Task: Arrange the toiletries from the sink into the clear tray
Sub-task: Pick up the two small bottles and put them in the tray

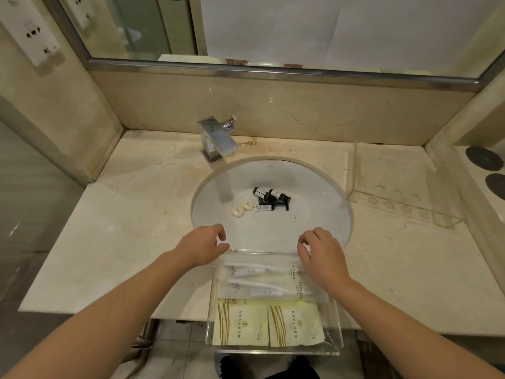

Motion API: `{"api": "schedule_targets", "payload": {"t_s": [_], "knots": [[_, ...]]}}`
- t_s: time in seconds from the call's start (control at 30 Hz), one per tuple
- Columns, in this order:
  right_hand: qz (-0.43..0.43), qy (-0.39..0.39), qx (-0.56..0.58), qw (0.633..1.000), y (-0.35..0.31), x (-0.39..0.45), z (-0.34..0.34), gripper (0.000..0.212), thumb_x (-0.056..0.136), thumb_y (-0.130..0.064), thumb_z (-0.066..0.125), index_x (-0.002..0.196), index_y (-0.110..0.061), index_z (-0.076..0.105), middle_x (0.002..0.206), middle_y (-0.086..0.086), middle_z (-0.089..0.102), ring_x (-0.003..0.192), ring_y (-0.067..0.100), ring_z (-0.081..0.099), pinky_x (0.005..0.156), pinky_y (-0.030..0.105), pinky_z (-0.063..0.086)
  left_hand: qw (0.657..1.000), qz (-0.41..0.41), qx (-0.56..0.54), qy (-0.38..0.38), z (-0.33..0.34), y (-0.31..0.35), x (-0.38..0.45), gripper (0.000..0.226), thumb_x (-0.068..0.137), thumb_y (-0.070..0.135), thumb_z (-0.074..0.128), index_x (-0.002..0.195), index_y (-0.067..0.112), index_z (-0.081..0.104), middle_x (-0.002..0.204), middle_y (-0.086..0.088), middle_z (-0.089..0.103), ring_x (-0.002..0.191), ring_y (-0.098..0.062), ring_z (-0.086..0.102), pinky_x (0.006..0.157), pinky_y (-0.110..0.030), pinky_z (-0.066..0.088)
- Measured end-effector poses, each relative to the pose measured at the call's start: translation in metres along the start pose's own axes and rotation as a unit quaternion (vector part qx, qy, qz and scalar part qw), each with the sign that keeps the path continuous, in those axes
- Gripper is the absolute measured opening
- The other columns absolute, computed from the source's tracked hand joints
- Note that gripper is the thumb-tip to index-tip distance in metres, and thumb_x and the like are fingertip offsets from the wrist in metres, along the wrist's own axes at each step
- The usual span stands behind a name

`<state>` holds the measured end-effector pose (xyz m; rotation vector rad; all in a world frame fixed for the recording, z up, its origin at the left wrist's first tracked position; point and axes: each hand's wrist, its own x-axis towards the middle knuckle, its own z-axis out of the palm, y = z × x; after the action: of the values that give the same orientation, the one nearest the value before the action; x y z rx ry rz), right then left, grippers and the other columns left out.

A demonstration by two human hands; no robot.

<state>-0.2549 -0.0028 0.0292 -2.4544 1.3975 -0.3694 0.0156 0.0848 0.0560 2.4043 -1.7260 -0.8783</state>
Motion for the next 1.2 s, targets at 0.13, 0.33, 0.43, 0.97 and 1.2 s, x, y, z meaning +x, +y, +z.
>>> {"api": "schedule_targets", "payload": {"t_s": [0.13, 0.33, 0.43, 0.97, 1.2], "knots": [[0.027, -0.045, 0.018, 0.998, -0.001, 0.025, 0.003, 0.014, 0.090, -0.019, 0.056, 0.098, -0.013, 0.066, 0.097, 0.002, 0.061, 0.092, 0.023, 0.056, 0.078, 0.034, 0.045, 1.000, -0.027, -0.013, -0.004, -0.002, -0.004, 0.016, 0.023, 0.089, 0.034, 0.057, 0.106, 0.018, 0.058, 0.079, 0.006, 0.056, 0.082, -0.019, 0.054, 0.082, -0.038, 0.054], [0.088, -0.170, 0.029, 0.981, 0.005, 0.063, 0.016, 0.024, 0.093, -0.025, 0.050, 0.113, -0.017, 0.060, 0.119, 0.003, 0.052, 0.112, 0.022, 0.049, 0.082, 0.034, 0.047, 0.999, -0.043, -0.029, -0.015, 0.000, 0.005, 0.051, 0.023, 0.089, 0.031, 0.056, 0.107, 0.017, 0.059, 0.089, 0.002, 0.059, 0.090, -0.021, 0.055, 0.081, -0.036, 0.050], [0.096, -0.218, 0.035, 0.971, 0.012, 0.080, 0.024, 0.030, 0.093, -0.025, 0.049, 0.121, -0.018, 0.057, 0.129, 0.004, 0.047, 0.121, 0.022, 0.045, 0.090, 0.036, 0.046, 0.999, -0.040, -0.022, -0.029, 0.003, 0.013, 0.073, 0.026, 0.088, 0.031, 0.057, 0.109, 0.016, 0.059, 0.107, -0.004, 0.062, 0.101, -0.024, 0.057, 0.087, -0.037, 0.049], [0.088, -0.261, 0.064, 0.959, 0.058, 0.182, 0.102, 0.042, 0.094, -0.024, 0.050, 0.136, -0.027, 0.050, 0.159, 0.004, 0.016, 0.142, 0.028, 0.026, 0.106, 0.040, 0.036, 0.997, -0.040, -0.060, -0.017, 0.047, 0.037, 0.216, 0.058, 0.092, 0.019, 0.048, 0.147, 0.021, 0.030, 0.153, -0.007, 0.030, 0.135, -0.033, 0.038, 0.109, -0.043, 0.037], [0.089, -0.271, 0.091, 0.954, 0.072, 0.197, 0.132, 0.042, 0.089, -0.021, 0.051, 0.131, -0.027, 0.054, 0.132, 0.004, 0.039, 0.120, 0.026, 0.045, 0.099, 0.038, 0.043, 0.993, 0.017, 0.106, -0.043, 0.058, 0.037, 0.252, 0.065, 0.090, 0.010, 0.049, 0.147, 0.031, 0.025, 0.157, 0.001, 0.017, 0.124, -0.032, 0.044, 0.092, -0.044, 0.047]]}}
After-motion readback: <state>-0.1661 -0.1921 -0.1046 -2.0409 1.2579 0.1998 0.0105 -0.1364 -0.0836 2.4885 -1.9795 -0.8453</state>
